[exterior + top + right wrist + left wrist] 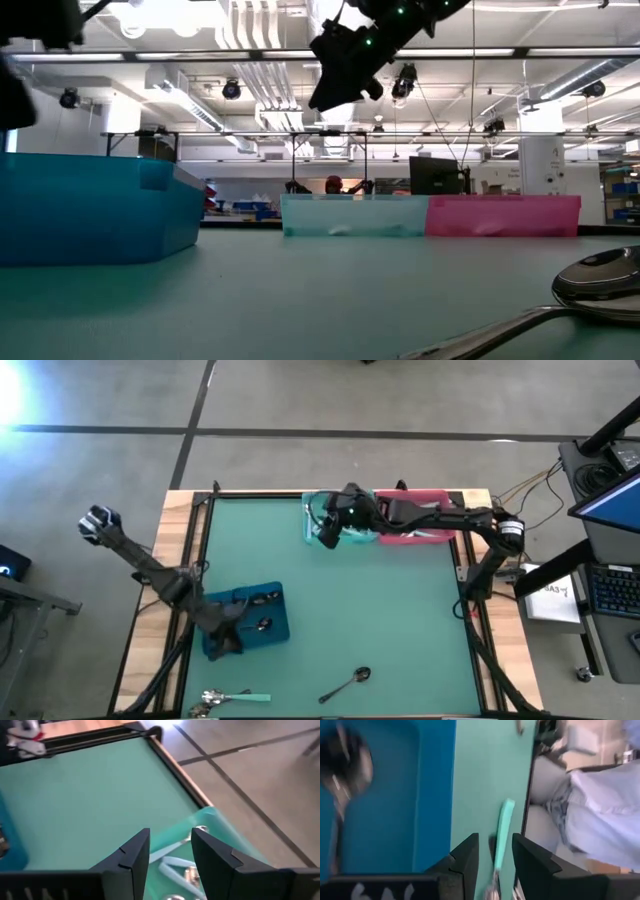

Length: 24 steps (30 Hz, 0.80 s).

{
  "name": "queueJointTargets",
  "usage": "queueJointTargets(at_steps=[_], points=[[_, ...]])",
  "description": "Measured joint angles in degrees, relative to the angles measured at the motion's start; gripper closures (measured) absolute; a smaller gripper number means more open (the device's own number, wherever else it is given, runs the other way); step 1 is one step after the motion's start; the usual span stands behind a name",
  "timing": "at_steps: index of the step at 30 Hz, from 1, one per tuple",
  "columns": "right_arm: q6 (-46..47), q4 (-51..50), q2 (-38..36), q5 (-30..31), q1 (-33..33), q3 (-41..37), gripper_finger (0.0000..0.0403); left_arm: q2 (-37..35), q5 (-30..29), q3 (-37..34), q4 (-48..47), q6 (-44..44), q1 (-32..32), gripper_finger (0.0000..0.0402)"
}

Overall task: Sort silverware by color (type)
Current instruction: Put the green spoon into the red bin

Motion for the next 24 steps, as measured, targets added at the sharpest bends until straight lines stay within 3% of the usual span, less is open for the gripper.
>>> queueJointTargets(at_steps=[5,10,19,24], points=[[0.25,-2.31,0.0,0.01,3.13,-0.31,0.0271,5.34,-0.01,0.75,0.22,-8.17,-6.63,0.03],[2.43,-6.7,0.0,0.17,5.62,-0.34,0.0273,11.34,-0.06,4.1,0.46,-9.39,-10.67,0.03],[-3.63,-8.99,0.0,0.33,6.65,-0.36,0.027,23.13,-0.6,13.3,-1.29,-2.48,-12.26,0.03],[-2.5,-8.99,0.0,0.28,6.66,-0.36,0.0277,30.65,-0.58,18.71,-3.82,0.93,-12.83,0.03]])
